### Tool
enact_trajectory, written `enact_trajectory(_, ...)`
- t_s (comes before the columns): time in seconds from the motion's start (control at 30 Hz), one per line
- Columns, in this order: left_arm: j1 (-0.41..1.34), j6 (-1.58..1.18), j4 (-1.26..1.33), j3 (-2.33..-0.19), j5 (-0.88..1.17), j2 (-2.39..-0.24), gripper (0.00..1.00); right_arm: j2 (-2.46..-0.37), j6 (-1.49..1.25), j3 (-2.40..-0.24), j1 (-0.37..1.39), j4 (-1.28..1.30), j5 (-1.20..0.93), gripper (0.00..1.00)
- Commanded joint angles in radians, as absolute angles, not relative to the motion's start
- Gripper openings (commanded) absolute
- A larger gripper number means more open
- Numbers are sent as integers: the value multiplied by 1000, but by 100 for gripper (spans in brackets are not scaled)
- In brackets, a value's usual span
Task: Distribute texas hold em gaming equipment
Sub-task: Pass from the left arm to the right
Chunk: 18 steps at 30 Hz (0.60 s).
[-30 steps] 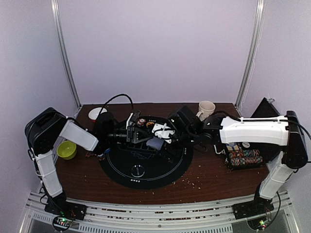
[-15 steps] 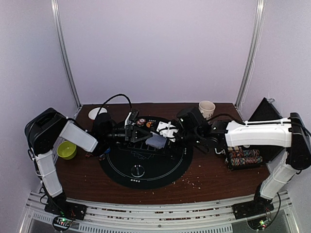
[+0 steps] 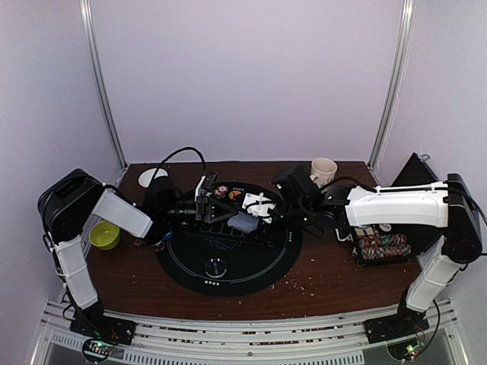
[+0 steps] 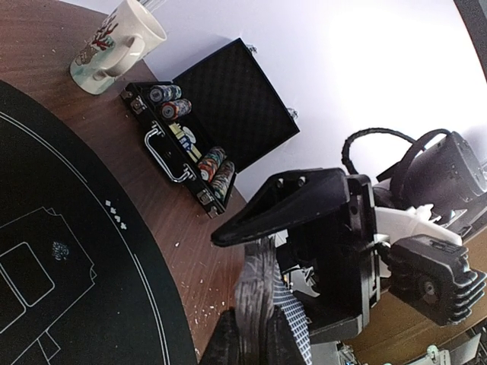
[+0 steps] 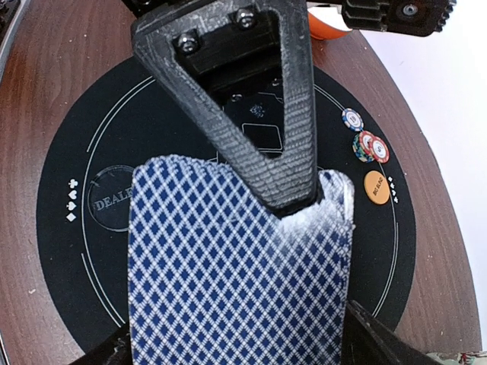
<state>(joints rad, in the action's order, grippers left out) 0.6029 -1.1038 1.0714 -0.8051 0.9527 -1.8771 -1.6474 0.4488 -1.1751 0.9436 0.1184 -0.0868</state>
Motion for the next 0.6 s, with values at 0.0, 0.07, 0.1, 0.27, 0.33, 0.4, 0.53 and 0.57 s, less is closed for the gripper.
enact_trajectory(0.0,599,-1085,1101,-820,966,-1849,0,-1664,453,-1209,937,149,-90,79)
enact_trajectory(0.07,599,-1086,1100,-821,965,-1851,0,-1666,453,-1209,936,146,-85,78)
enact_trajectory(0.1,599,-1085,1099,-819,965,-1852,0,-1667,452,-1211,936,146,-83,75)
enact_trajectory(0.27,599,-1082,1098,-818,963,-1854,0,-1663,448,-1220,938,142,-83,57)
enact_trajectory(0.33,599,-1077,1095,-818,964,-1856,0,-1661,447,-1226,938,146,-82,54)
enact_trajectory(0.4,599,-1063,1080,-819,960,-1855,0,-1660,446,-1232,939,154,-84,51)
enact_trajectory(0.53,598,-1004,1003,-832,948,-1844,17,-1658,446,-1240,940,173,-87,49)
enact_trajectory(0.57,598,-968,967,-840,943,-1836,25,-1659,446,-1241,940,177,-86,49)
